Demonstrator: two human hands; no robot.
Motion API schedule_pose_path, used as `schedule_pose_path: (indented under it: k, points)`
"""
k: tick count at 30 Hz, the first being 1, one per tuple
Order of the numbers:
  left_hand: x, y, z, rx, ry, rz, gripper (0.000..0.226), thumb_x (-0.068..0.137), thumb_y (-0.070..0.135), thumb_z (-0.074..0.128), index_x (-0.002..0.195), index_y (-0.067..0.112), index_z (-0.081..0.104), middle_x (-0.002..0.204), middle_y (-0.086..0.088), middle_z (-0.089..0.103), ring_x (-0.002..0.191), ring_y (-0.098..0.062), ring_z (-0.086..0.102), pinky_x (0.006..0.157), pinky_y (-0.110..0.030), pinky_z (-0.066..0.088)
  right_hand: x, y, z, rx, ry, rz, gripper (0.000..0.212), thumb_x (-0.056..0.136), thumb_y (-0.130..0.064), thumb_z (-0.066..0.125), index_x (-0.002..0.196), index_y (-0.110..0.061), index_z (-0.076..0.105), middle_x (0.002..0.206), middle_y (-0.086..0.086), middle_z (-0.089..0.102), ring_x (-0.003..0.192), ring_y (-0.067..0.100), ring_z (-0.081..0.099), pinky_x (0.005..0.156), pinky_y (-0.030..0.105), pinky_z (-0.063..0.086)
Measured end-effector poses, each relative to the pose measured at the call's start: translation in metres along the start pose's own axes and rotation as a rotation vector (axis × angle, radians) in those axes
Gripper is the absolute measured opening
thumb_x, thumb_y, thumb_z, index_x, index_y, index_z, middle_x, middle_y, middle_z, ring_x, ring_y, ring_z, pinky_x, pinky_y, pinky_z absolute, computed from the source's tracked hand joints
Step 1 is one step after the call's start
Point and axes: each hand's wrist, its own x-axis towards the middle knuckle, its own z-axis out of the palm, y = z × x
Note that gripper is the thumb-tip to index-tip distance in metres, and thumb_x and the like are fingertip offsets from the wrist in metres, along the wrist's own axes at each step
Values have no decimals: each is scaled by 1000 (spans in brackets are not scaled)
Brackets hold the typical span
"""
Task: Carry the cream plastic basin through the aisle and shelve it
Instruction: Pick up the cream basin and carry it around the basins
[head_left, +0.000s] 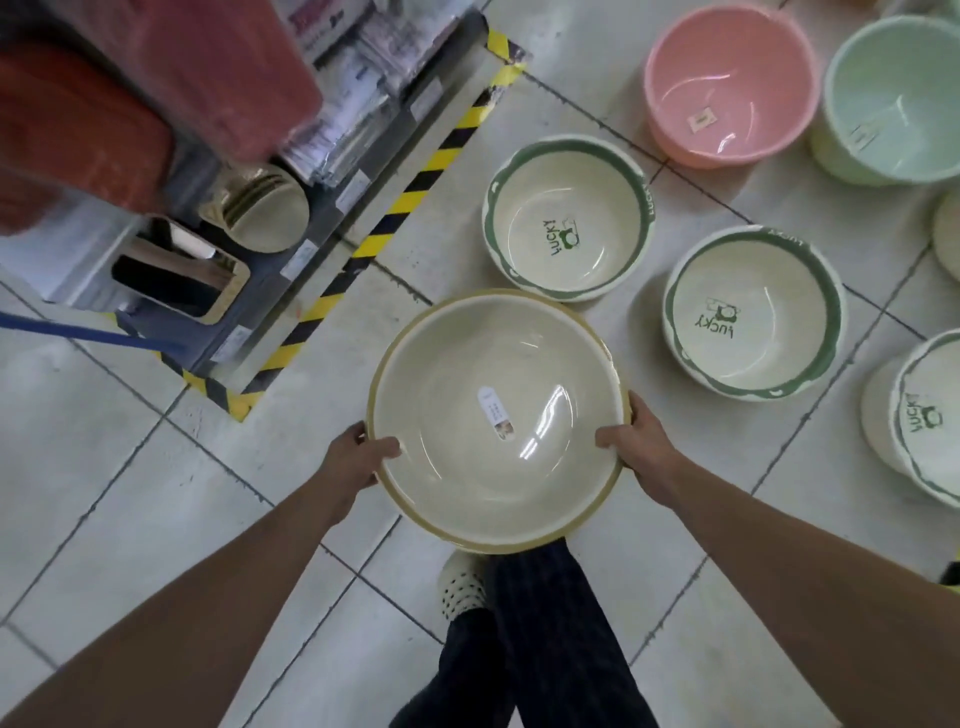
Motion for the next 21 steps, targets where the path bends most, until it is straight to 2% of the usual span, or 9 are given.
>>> schedule_pose_path:
  k: [4, 7, 10, 12, 14, 16, 17, 19, 21]
  points:
    - [38, 5, 3, 3, 29, -8, 39, 90, -3, 70, 126, 9, 61, 114, -11, 69, 88, -21, 67, 89, -41, 56, 36, -4, 7, -10, -19, 11, 57, 84, 11, 60, 127, -26, 53, 126, 17, 64, 109, 39, 64, 82, 48, 59]
    - [68, 7, 3, 11, 25, -9, 43, 90, -2, 72, 130, 8, 62, 123, -15, 69, 89, -22, 68, 81, -36, 57, 64, -4, 15, -36, -18, 20, 65, 79, 8, 62, 135, -24, 53, 128, 17, 63, 113, 39, 64, 83, 49, 59]
    - [94, 8, 4, 8, 36, -1, 47, 89, -2, 72, 134, 5, 62, 126, -16, 68, 93, -25, 68, 75, -33, 58, 90, -4, 25, -27, -8, 27, 70, 80, 9, 61, 141, -24, 52, 127, 14, 63, 107, 35, 63, 66, 36, 55]
    - [112, 9, 6, 19, 42, 4, 47, 89, -3, 72, 135, 4, 62, 126, -17, 68, 98, -29, 67, 79, -35, 58, 107, -4, 31, -39, -10, 14, 66, 82, 10, 61, 137, -27, 51, 124, 12, 63, 102, 32, 62, 58, 29, 53]
    - [127, 9, 7, 22, 47, -3, 40, 89, -3, 71, 127, 6, 63, 124, -16, 67, 100, -30, 65, 86, -38, 58, 125, 1, 38, -33, 0, 20, 67, 81, 10, 62, 133, -30, 51, 122, 9, 64, 108, 34, 64, 69, 36, 60]
    - [144, 6, 9, -3, 49, -7, 36, 89, -5, 69, 121, 9, 62, 119, -15, 67, 94, -29, 66, 82, -37, 59, 142, 6, 45, -18, 15, 13, 69, 80, 11, 62, 134, -31, 51, 122, 8, 65, 114, 37, 64, 82, 44, 60]
    - [152, 4, 9, -5, 56, -8, 35, 88, -5, 69, 119, 10, 62, 116, -13, 67, 90, -27, 66, 79, -37, 59, 150, 10, 49, -17, 18, 11, 72, 80, 11, 62, 138, -30, 51, 124, 8, 65, 115, 38, 63, 82, 44, 59]
    - [167, 0, 9, -7, 68, -19, 30, 86, -7, 68, 109, 13, 65, 111, -12, 66, 88, -28, 65, 85, -44, 60, 165, 19, 57, -28, 21, 5, 77, 81, 11, 63, 146, -28, 48, 127, 9, 64, 116, 37, 62, 78, 41, 57]
    - [180, -6, 12, -21, 85, -40, 28, 84, -8, 67, 97, 17, 66, 107, -12, 66, 91, -32, 63, 92, -48, 58, 177, 31, 64, -36, 30, 9, 77, 81, 11, 63, 145, -28, 48, 124, 7, 63, 117, 36, 61, 84, 44, 58]
